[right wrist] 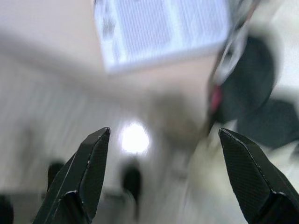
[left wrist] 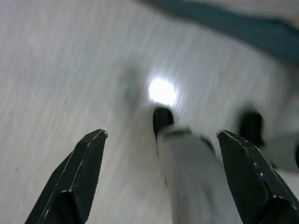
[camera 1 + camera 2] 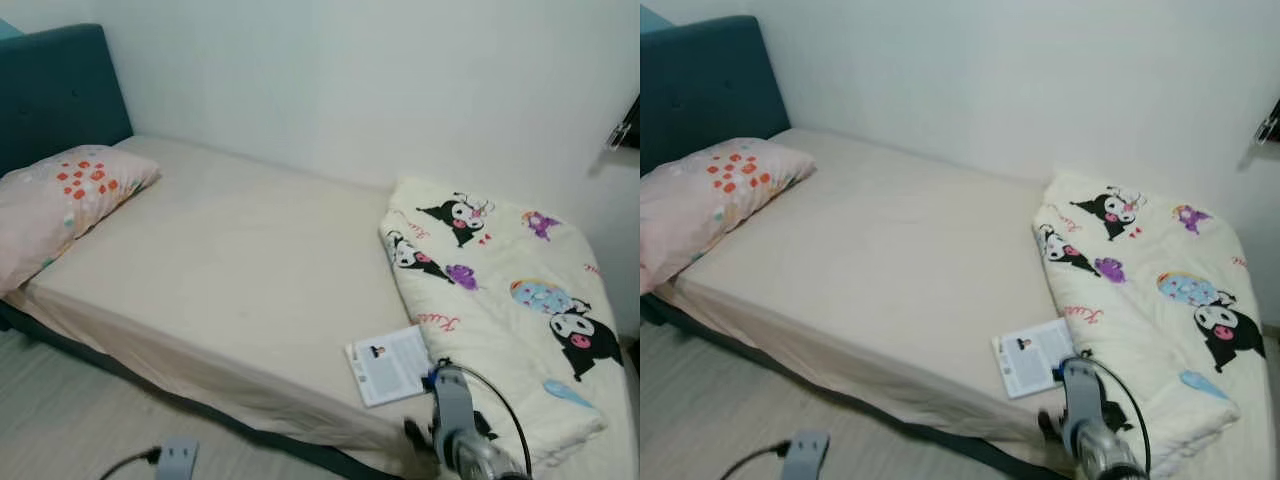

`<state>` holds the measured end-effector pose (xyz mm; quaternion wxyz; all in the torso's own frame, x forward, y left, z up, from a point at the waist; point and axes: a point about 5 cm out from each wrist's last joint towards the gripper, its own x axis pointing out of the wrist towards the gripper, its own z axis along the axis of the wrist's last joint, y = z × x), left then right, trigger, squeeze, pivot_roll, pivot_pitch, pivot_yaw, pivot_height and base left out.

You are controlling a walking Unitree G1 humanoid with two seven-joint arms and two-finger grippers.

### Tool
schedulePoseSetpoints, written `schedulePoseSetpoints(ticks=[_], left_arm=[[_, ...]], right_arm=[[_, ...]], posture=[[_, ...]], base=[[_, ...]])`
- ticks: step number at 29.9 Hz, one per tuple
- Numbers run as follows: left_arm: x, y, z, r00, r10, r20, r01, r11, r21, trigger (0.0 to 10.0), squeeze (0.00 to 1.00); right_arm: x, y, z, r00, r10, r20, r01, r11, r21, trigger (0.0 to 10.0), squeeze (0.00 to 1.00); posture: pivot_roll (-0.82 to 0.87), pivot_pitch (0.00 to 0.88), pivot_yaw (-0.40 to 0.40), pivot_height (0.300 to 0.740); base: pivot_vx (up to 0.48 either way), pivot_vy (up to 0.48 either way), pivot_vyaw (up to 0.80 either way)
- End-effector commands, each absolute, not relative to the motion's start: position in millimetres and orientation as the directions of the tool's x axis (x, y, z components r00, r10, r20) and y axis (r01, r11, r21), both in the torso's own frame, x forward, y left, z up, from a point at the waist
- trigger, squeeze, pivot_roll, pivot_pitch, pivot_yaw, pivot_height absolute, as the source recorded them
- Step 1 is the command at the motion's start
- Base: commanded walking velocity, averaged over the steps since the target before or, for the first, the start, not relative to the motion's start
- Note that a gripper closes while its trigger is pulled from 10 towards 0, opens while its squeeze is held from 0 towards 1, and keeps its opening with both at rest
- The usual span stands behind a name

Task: Clean up the room

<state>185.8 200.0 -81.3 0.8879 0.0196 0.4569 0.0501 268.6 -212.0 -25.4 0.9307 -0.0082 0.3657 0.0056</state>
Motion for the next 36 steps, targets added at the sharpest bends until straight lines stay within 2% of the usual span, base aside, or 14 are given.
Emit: schedulePoseSetpoints(ticks=[1,3,5,10,13,19,27,36], left_arm=[[191.1,206.0,-77.4,0.597,0.136,-0.791,-0.131,0.989,0.071,10.0,0.0],[214.2,214.6,-62.5,0.663,0.167,-0.73,-0.172,0.983,0.068,10.0,0.0],[224.8,218.0,-54.9,0.693,0.179,-0.699,-0.186,0.98,0.066,10.0,0.0],[273.1,228.9,-13.8,0.817,0.217,-0.534,-0.258,0.966,-0.002,10.0,0.0],[294.3,225.1,6.1,0.871,0.185,-0.456,-0.236,0.97,-0.058,10.0,0.0],[317.2,210.5,29.3,0.928,0.109,-0.357,-0.156,0.982,-0.106,10.0,0.0],[319.7,201.6,30.0,0.931,0.098,-0.353,-0.147,0.983,-0.114,10.0,0.0],[304.7,216.5,14.5,0.881,0.208,-0.425,-0.278,0.954,-0.109,10.0,0.0]], right_arm=[[270.7,-213.4,-22.9,0.75,0.008,-0.661,0.006,1.0,0.019,10.0,0.0],[282.7,-209.9,-12.5,0.789,0.033,-0.613,0.0,0.999,0.054,10.0,0.0],[287.0,-208.5,-8.6,0.8,0.042,-0.598,-0.011,0.998,0.055,10.0,0.0],[304.1,-210.1,9.3,0.849,0.033,-0.527,0.018,0.996,0.09,10.0,0.0],[309.1,-214.4,16.2,0.867,0.014,-0.498,0.032,0.996,0.084,10.0,0.0],[312.0,-221.3,21.8,0.881,-0.01,-0.474,0.056,0.995,0.083,10.0,0.0],[317.5,-215.9,28.0,0.902,0.017,-0.432,0.036,0.993,0.115,10.0,0.0],[324.8,-198.3,34.3,0.911,0.124,-0.394,-0.064,0.985,0.161,10.0,0.0]], posture=[[-0.05,0.0,-0.04,0.74],[-0.04,0.0,-0.044,0.74],[-0.04,0.0,-0.044,0.74],[-0.05,0.0,-0.04,0.74],[-0.06,0.0,-0.036,0.74],[-0.06,0.0,-0.036,0.74],[-0.07,0.0,-0.036,0.74],[-0.07,0.0,-0.034,0.735]], base=[[0.0,-0.472,0.0],[0.0,-0.441,0.0],[0.0,-0.427,0.0],[0.0,-0.08,-0.76],[0.0,0.0,-0.76],[0.0,0.0,-0.75],[0.0,0.0,-0.75],[0.0,0.0,0.0]])
